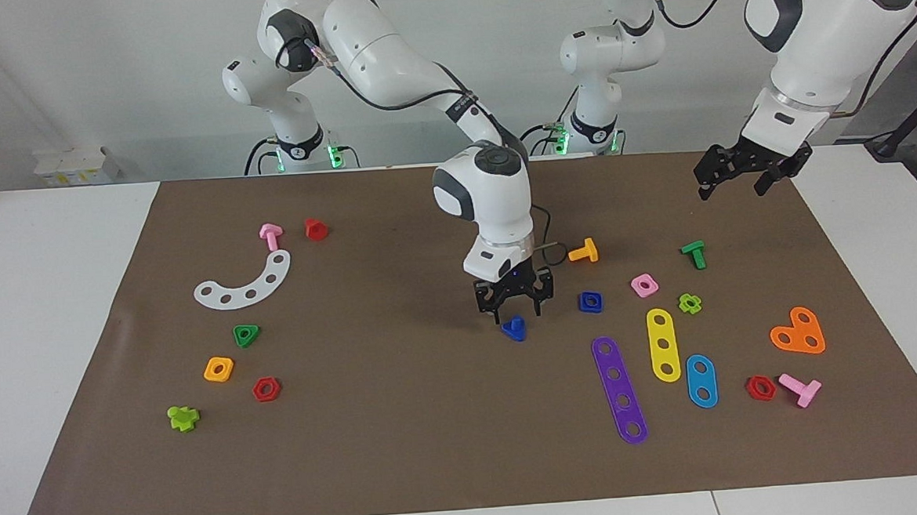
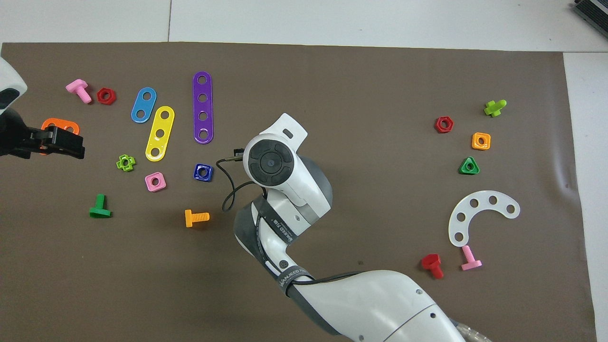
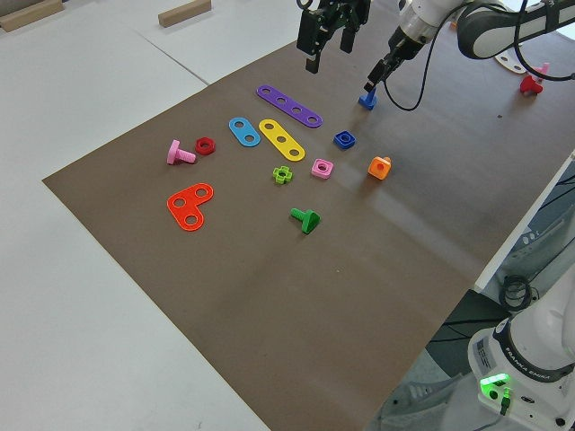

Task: Unscrew and place screws in storage area
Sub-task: 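Reach the right gripper to the blue bolt and grasp it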

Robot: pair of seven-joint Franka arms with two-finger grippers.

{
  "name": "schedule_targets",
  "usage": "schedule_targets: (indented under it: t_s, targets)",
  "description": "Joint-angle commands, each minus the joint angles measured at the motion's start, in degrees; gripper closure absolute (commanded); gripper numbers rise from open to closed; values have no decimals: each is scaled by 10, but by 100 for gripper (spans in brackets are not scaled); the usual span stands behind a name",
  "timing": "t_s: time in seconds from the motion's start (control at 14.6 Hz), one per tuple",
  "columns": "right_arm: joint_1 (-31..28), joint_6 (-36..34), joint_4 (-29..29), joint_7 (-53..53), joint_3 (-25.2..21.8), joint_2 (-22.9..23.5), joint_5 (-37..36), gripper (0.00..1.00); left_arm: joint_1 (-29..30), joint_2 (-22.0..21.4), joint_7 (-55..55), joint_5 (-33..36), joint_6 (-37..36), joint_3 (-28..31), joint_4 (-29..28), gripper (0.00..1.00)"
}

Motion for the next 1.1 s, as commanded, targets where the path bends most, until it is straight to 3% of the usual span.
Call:
schedule_targets:
  t_s: [0.0,0.82,0.89,0.96,1.03]
  targets:
    - [3,18,-18,-9,1,-3,-9,39,-9,-10,-8,14,14,5,-15,0]
    - [2,75,-46,-23,2,-5,-9,46,-11,-9,-9,14,15,5,-12,0]
    - [3,73,-46,-23,2,-5,-9,54,-12,-9,-9,14,15,5,-12,0]
    - [3,73,-46,-23,2,-5,-10,80,-15,-9,-9,14,15,5,-12,0]
    - [3,66,-45,-21,1,-5,-10,100,-20,-9,-9,14,16,5,-13,0]
